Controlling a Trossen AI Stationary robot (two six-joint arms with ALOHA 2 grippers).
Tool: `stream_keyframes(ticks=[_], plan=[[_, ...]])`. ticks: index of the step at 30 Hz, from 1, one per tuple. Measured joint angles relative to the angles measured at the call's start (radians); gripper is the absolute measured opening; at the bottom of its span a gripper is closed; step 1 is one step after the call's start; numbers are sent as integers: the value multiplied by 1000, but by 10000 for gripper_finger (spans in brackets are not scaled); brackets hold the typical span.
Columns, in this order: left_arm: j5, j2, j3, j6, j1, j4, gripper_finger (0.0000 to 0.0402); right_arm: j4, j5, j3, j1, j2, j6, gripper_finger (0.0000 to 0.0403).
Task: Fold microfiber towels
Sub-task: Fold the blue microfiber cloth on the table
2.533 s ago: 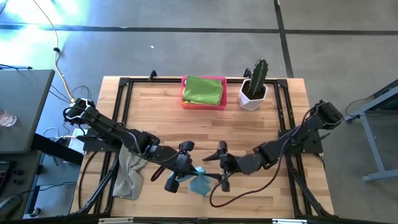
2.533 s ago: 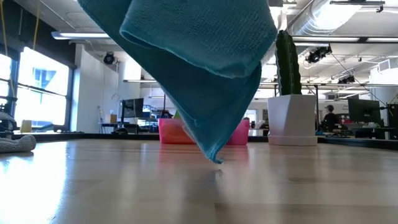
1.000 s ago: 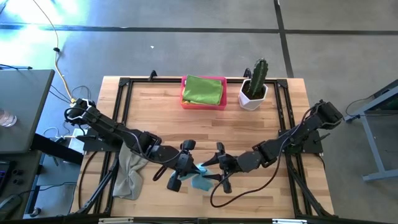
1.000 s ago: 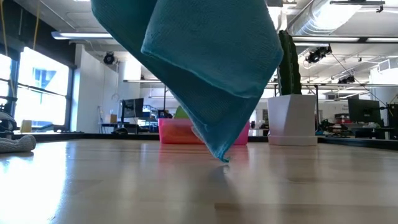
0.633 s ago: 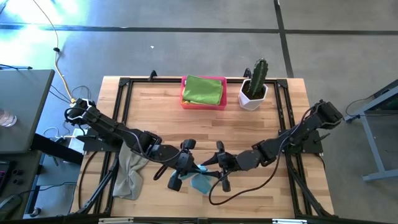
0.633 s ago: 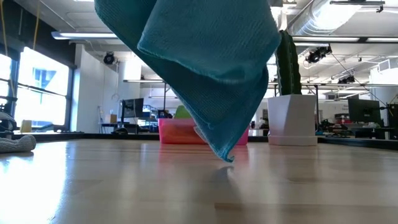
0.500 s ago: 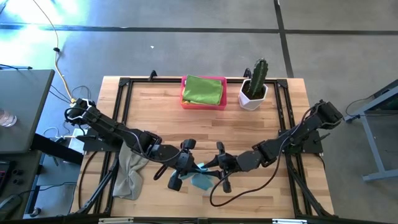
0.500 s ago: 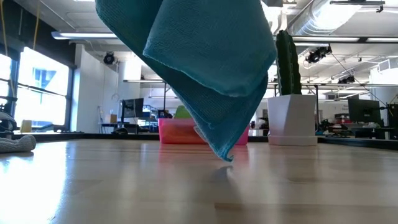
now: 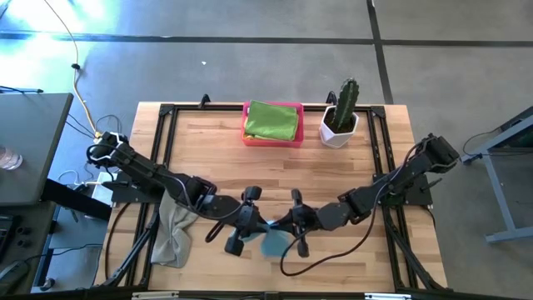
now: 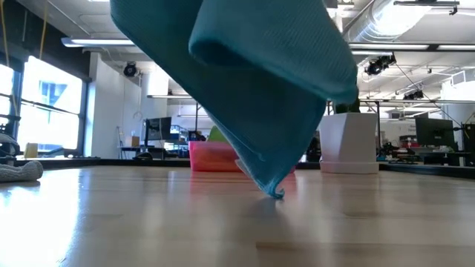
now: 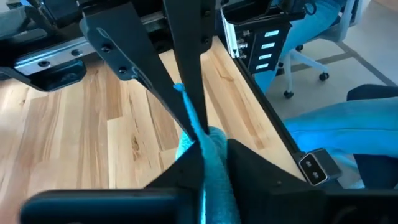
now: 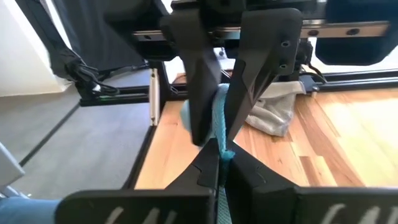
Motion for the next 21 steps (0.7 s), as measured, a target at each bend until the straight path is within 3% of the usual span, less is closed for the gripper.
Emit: stream_keyframes(ticks=[10, 15, 18, 21], plan=[[-27, -3, 2, 5, 1, 21, 174, -155, 8, -2, -2, 4, 90, 0], [-78, 9, 2, -60, 9, 12, 187, -264, 9, -1, -7, 2, 182, 0], [-102, 48, 1, -85, 20, 9, 188, -291, -75, -1, -18, 1, 154, 0], [-104, 103, 1, -87, 33, 26, 188, -376, -39, -1, -33, -6, 248, 0]])
